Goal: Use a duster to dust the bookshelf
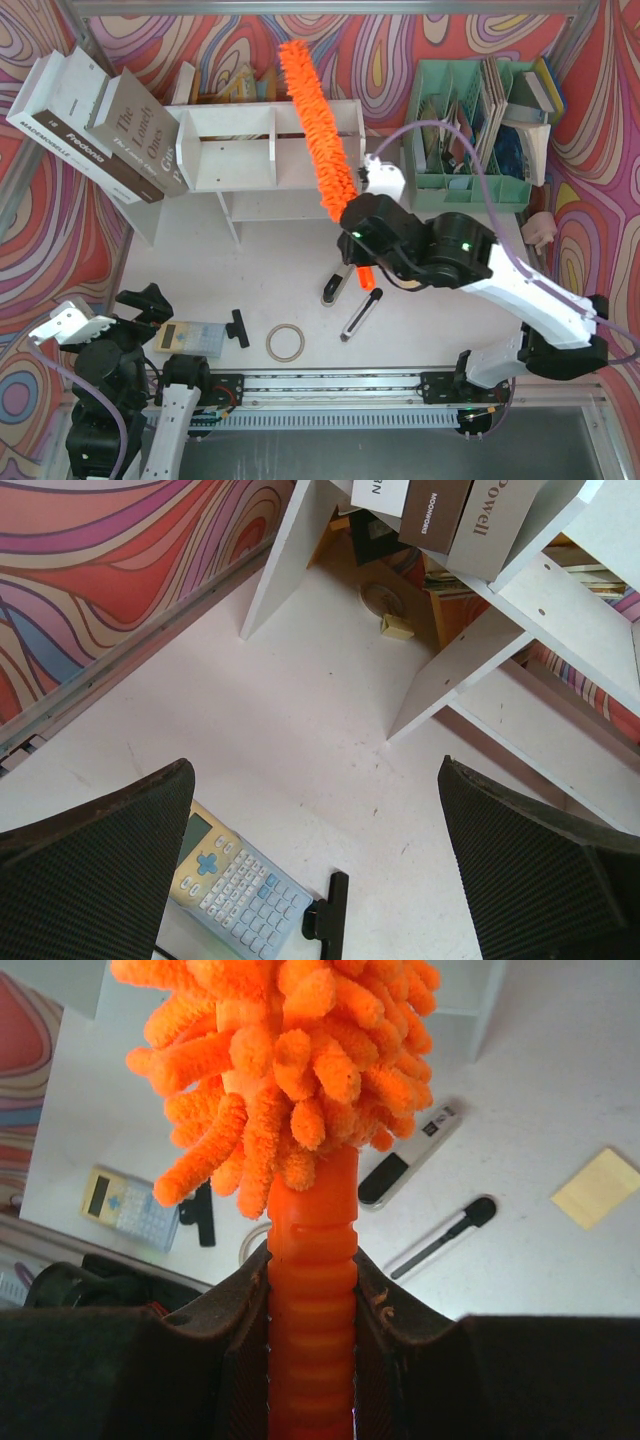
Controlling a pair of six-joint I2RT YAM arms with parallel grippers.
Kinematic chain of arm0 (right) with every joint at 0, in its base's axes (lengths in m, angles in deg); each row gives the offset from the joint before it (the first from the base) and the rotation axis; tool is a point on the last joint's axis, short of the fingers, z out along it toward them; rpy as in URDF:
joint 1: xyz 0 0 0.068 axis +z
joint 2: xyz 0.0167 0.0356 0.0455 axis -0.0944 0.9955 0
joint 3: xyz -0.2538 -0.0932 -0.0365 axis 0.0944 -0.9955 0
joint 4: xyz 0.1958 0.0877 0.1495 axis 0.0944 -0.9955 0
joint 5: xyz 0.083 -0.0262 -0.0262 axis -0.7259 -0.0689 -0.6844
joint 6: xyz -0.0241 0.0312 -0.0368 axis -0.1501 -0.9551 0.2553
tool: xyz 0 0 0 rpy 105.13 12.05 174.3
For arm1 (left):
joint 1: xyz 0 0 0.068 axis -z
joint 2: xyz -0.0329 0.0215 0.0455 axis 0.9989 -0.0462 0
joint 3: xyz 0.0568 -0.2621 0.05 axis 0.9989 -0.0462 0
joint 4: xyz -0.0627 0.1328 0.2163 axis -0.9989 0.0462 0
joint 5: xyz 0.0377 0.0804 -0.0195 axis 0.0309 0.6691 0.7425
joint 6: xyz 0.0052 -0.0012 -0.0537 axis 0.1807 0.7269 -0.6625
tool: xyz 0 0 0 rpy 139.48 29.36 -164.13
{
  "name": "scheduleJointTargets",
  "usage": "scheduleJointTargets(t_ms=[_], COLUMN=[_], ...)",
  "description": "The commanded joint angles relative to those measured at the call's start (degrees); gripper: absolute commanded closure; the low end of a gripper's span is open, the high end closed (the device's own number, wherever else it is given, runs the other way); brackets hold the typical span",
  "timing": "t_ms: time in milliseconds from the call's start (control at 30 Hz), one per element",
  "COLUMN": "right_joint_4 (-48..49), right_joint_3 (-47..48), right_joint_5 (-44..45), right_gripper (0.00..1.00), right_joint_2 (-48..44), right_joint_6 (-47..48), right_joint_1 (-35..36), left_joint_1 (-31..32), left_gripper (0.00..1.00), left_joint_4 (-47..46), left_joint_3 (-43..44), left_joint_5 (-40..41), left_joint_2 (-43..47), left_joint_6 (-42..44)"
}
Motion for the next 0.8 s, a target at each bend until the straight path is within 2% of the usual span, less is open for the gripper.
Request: scheduleJointTargets(t_ms=[0, 200, 767], right_joint_4=[8.05, 7.39, -11.2], right_joint_3=[0.06, -2.43, -1.43], right_joint_5=[-3.21, -1.09, 15.49], right_gripper=[1.0, 1.0, 1.0], right_joint_2=[2.3, 2.73, -1.35], right_joint_6=[3.65, 2.55, -8.12], right_joint_1=[-0.01, -0.01, -0.21], left_joint_1=[-0.35, -0.35, -0.35], left_gripper=[0.02, 0.02, 0.02], left_joint_4=[-0.36, -0.44, -0.52], left_joint_3=[-0.52, -0.53, -0.59], left_joint_5=[0.71, 0.75, 0.49], left_joint_2=[-0.73, -0.52, -0.82], left_joint_6=[0.09, 0.1, 0.13])
